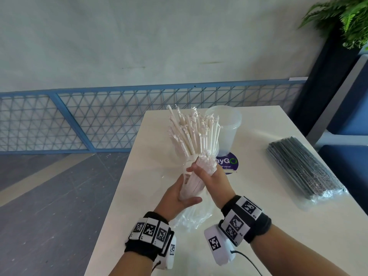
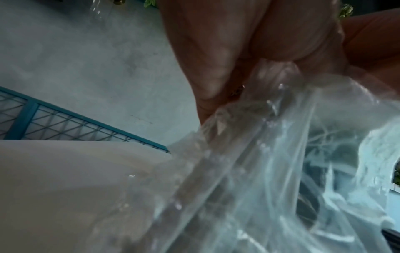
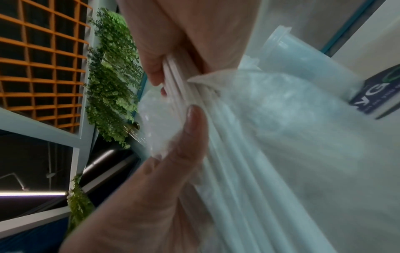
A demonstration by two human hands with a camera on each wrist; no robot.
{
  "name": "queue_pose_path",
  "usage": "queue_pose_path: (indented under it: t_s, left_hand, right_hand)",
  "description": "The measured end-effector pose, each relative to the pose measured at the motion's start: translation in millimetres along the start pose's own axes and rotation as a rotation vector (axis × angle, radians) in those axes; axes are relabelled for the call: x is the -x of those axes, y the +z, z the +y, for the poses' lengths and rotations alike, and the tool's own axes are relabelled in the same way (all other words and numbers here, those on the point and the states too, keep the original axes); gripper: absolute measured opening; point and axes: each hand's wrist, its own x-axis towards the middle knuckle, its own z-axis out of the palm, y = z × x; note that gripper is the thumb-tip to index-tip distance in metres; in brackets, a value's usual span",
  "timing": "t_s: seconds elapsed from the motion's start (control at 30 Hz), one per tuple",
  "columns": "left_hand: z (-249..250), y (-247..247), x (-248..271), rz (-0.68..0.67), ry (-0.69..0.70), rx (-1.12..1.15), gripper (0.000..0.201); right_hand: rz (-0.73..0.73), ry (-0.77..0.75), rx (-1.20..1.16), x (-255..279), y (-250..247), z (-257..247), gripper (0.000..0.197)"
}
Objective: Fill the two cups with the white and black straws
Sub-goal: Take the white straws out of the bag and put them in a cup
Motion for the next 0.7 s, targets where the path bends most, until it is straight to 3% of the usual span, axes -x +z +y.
queue_pose_path:
  t_s: [0.07, 0.3, 0.57, 0.7]
  left_hand:
    - [0.0, -2.3, 1.5, 0.008, -0.004, 0.000, 0.052]
    - [-5.5, -11.4, 7.2, 0.100, 0.089, -0.019, 0.061]
    - [-25.7, -22.8, 10.5, 0.311, 0.078, 0.006, 0.058]
    - [-25.3, -24.5, 10.9, 0.440, 0.046, 0.045, 0.057]
  right_hand:
    - [0.051, -0.057, -0.008, -3.7, -3.2, -12.4, 0.015]
    - [0.330, -0.203, -0.075, -35.4, -23.4, -56.0, 0.029]
    - [0.503, -0.412, -0.083, -68.8, -42.9, -116.4, 0.034]
    - [0.510, -0.500, 0.001, -75.5, -36.3, -131.2, 0.043]
